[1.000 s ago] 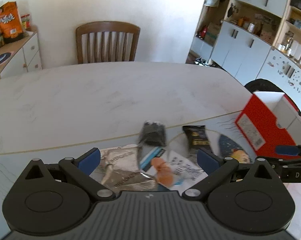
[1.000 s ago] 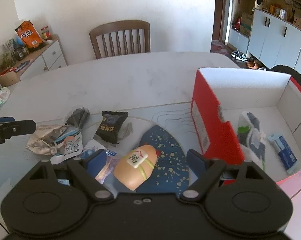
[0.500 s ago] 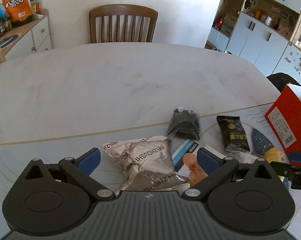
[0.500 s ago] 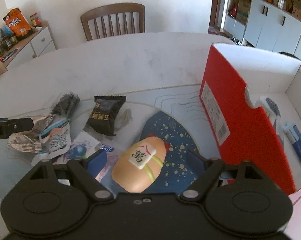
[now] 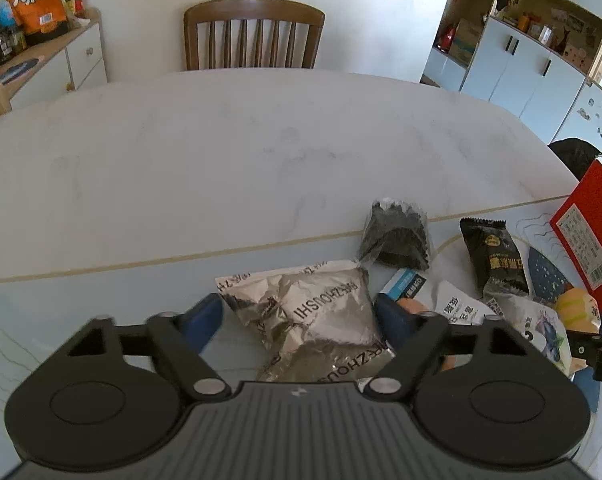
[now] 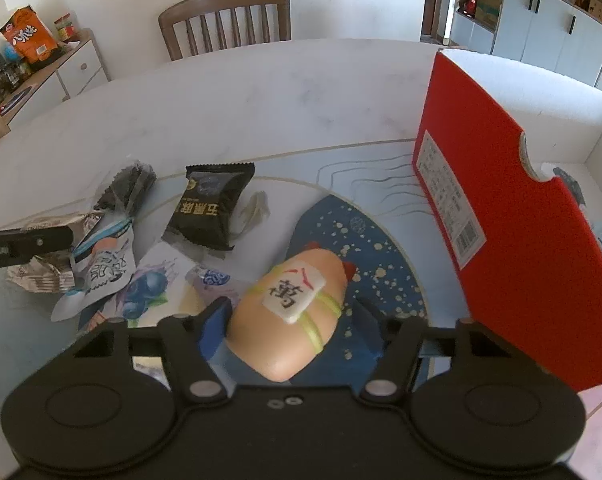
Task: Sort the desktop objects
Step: 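Grasp the silver chip bag with the left tool while the right tool grasps the orange bun, then carry the silver chip bag and orange bun into the red box with both tools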
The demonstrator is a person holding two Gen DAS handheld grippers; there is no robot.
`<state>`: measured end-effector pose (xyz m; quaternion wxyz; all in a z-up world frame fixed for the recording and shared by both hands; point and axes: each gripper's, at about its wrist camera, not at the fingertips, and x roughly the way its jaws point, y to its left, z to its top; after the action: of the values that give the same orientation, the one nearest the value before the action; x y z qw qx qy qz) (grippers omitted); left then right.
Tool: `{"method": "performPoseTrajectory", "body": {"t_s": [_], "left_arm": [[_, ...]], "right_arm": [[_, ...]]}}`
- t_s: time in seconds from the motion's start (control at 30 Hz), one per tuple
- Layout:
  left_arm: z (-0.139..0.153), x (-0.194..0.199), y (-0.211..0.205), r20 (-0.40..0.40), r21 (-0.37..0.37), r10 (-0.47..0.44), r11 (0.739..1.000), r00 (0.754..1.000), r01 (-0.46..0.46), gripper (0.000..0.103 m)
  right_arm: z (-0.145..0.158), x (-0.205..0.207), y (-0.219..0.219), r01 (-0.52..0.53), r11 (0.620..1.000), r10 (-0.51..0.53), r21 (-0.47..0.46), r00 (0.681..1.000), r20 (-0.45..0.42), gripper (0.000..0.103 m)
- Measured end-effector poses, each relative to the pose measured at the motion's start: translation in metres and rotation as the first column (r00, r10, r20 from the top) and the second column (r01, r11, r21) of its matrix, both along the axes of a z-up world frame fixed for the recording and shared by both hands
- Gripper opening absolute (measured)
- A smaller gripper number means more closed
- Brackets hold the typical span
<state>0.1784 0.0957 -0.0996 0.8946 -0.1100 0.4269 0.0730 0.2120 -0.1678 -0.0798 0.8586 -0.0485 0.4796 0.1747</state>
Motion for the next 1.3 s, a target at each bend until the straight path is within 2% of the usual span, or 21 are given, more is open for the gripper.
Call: {"method": "performPoseTrajectory", "body": {"t_s": [0.17, 0.43, 0.57, 0.6, 1.03, 1.3], "left_arm": [[0.001, -0.001, 0.000, 0.007, 0.003, -0.007, 1.000, 1.000, 0.007, 0.071], [0.003, -0.005, 0.003, 0.005, -0.042, 0.021, 0.999, 1.000, -0.021, 0.061], [0.007, -0.008, 0.003, 0.007, -0.053, 0.029, 0.998, 1.000, -0.029, 0.054], [0.008, -0.010, 0.003, 0.009, -0.058, 0.033, 0.998, 0.999, -0.032, 0.048], [0.039, -0.032, -0.005, 0.056, -0.075, 0.060, 0.996, 0.997, -0.056, 0.048], [0.061, -0.043, -0.027, 0.080, -0.069, 0.020, 0.998, 0.997, -0.014, 0.048]], "right_arm": [[0.002, -0.003, -0.001, 0.006, 1.000, -0.006, 0.012, 1.000, -0.002, 0.056], [0.007, -0.007, -0.009, 0.024, 1.000, -0.024, 0.003, 1.000, 0.014, 0.053], [0.013, -0.010, -0.013, 0.026, 1.000, -0.027, 0.005, 0.999, 0.027, 0.052], [0.015, -0.011, -0.014, 0.027, 1.000, -0.027, 0.007, 0.999, 0.030, 0.052], [0.031, -0.024, -0.032, 0.044, 0.999, -0.045, 0.026, 0.997, 0.060, 0.052], [0.046, -0.037, -0.042, 0.026, 0.999, -0.028, 0.034, 0.996, 0.081, 0.052]]}}
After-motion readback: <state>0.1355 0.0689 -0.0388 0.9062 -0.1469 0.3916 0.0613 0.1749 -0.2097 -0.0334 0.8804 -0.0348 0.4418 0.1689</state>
